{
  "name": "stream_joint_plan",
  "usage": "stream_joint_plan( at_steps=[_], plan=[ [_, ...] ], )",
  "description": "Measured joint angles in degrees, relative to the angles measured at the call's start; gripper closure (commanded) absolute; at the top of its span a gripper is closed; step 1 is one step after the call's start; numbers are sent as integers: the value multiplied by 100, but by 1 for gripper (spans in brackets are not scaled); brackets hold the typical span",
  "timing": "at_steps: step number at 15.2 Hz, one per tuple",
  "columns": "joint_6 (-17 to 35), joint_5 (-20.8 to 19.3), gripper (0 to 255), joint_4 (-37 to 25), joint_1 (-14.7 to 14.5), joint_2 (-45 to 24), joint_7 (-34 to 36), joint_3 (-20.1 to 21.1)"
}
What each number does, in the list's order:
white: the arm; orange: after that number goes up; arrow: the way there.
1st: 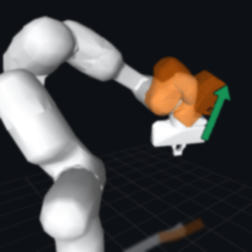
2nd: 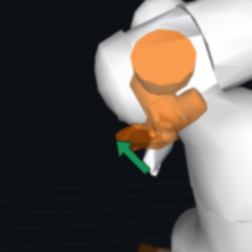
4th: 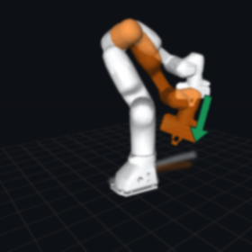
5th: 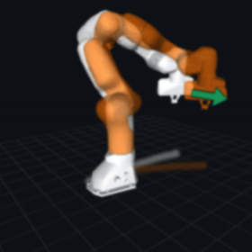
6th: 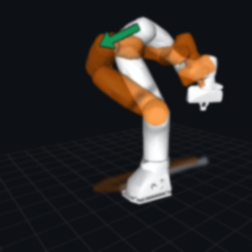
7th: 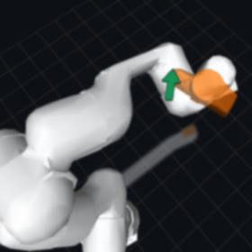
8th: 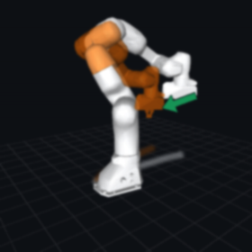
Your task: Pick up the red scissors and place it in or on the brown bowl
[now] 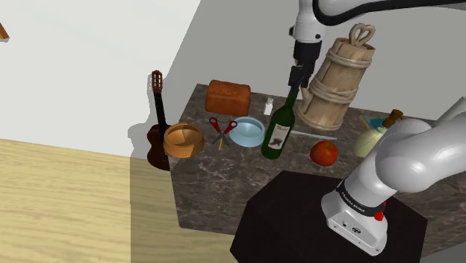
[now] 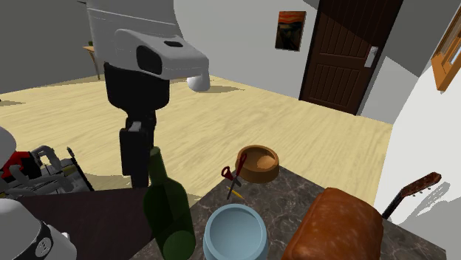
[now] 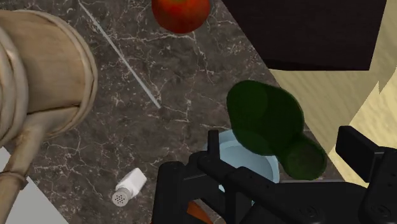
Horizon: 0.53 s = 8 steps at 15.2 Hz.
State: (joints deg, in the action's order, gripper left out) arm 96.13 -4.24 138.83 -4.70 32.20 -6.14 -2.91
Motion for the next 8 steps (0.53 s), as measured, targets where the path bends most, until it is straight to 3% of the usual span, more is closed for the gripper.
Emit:
stream_joint_plan(
  at_steps=[8],
  plan=[
    [1389, 118, 0, -221, -400, -1432, -413, 173]
  ],
)
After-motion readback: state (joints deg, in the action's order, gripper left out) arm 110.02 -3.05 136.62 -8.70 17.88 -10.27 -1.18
